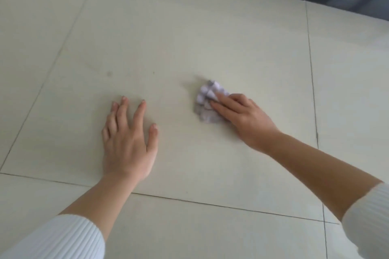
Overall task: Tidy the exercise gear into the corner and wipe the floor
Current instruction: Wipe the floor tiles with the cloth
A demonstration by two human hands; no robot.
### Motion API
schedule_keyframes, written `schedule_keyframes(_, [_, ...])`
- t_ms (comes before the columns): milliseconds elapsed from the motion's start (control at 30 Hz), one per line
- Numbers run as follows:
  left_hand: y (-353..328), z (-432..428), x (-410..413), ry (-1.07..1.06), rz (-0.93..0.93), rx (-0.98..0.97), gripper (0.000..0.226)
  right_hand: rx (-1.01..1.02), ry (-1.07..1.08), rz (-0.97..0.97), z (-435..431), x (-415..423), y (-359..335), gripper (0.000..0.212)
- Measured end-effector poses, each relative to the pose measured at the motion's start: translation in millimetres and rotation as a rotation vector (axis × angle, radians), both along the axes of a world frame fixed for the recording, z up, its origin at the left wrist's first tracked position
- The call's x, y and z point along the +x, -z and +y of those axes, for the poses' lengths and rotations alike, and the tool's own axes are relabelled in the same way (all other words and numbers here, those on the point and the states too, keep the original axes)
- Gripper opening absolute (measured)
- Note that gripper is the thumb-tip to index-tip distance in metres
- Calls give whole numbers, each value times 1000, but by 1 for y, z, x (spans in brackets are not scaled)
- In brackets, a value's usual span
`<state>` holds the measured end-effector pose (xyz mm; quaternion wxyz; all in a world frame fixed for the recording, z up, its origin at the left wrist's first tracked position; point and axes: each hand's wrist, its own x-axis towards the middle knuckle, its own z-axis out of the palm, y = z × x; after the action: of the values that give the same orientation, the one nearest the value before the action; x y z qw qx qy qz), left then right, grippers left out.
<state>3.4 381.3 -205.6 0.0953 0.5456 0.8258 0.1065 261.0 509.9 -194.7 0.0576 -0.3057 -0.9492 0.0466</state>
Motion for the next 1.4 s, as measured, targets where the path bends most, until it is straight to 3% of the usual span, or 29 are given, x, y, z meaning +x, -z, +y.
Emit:
schedule_keyframes(100, [-1,0,0,-5,1,-23,60,35,515,50,56,36,0,57])
schedule_keyframes(167, [-1,0,0,-2,8,-25,61,0,855,-26,86,47,-5,49])
schedule_keyframes(267, [0,1,0,-2,17,-32,60,-97,1124,-53,121,23,-8,44])
schedule_keyframes(367, [0,1,0,-3,20,-45,60,-76,861,103,111,-40,1,41])
schedule_keyframes(467, [-3,1,0,-7,17,-59,61,-114,414,204,48,-91,2,62])
schedule_keyframes(567, [-4,1,1,-13,4,-71,62,-181,17,130,5,-89,-4,65])
schedule_keyframes(633, [-5,1,1,-14,0,-70,62,-146,-96,87,20,-60,-6,65])
schedule_keyframes(700, [-5,1,1,-11,3,-70,62,-112,100,111,51,-27,-5,64])
schedule_keyframes(867, [-5,2,1,-1,14,-57,60,-29,1026,1,124,2,-10,49])
schedule_keyframes(967, [-5,2,1,9,33,-47,60,-99,1204,-1,158,-31,-18,45])
schedule_keyframes(1100, [-6,2,0,12,47,-44,60,-147,886,190,175,-102,1,48])
schedule_keyframes(1200, [-7,2,1,11,50,-47,60,-207,535,337,130,-149,14,41])
schedule_keyframes(1267, [-8,3,1,8,51,-46,60,-239,283,311,82,-158,6,34])
schedule_keyframes(1333, [-8,3,1,8,47,-47,60,-222,-17,244,52,-140,-6,50])
schedule_keyframes(1400, [-8,3,1,8,46,-50,61,-162,-172,159,63,-111,-12,56])
